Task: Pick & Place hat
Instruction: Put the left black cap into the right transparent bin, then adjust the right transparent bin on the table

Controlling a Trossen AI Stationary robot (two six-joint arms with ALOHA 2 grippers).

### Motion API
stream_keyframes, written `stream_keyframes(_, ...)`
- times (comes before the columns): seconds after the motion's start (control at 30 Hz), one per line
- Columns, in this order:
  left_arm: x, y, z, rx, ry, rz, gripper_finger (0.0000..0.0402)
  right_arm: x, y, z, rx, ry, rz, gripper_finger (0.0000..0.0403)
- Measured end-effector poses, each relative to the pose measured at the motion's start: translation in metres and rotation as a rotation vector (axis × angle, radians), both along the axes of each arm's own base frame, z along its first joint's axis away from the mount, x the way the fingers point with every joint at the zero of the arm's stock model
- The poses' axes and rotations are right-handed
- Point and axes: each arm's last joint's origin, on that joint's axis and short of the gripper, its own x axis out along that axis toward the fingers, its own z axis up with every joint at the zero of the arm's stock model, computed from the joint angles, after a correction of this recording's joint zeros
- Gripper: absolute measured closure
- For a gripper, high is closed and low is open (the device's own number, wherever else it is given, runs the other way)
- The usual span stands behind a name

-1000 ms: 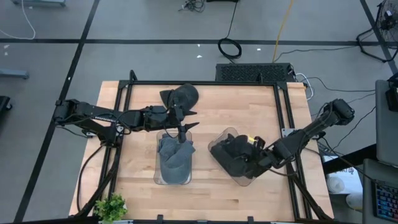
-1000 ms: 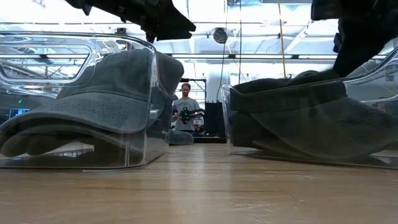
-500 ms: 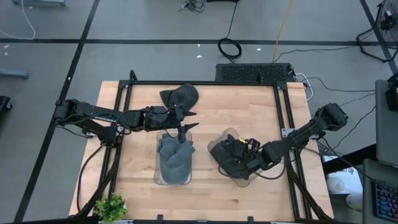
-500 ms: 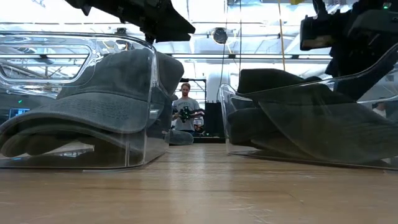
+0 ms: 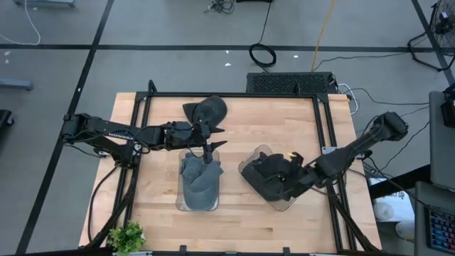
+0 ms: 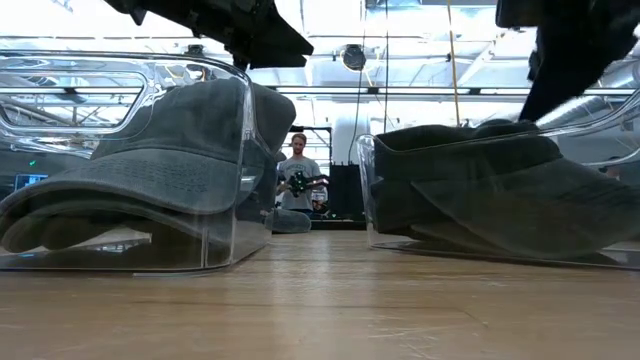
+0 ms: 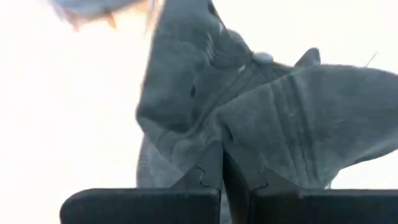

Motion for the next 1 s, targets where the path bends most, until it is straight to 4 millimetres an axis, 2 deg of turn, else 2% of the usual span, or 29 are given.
stream_keyframes(0.13,0.000,0.000,-0.001,-0.015,0.010,0.004,0.0188,-0.010,-0.002,0.011,0.008,-0.052,-0.030,0.0403)
stream_keyframes(0.37,-0.001,0.000,-0.002,-0.021,0.017,0.003,0.0188,-0.035,-0.006,0.003,0.141,0.236,-0.098,0.0403)
stream_keyframes(0.53,-0.001,0.000,-0.002,-0.021,0.018,0.003,0.0188,-0.039,0.005,0.003,0.325,0.345,0.003,0.0403)
stream_keyframes(0.77,-0.001,0.000,-0.002,-0.023,0.018,0.003,0.0188,-0.042,0.013,0.002,0.451,0.431,-0.009,0.0403)
stream_keyframes(1.0,-0.001,0.000,-0.002,-0.023,0.019,0.004,0.0188,-0.032,0.034,0.007,0.679,0.411,0.118,0.0403)
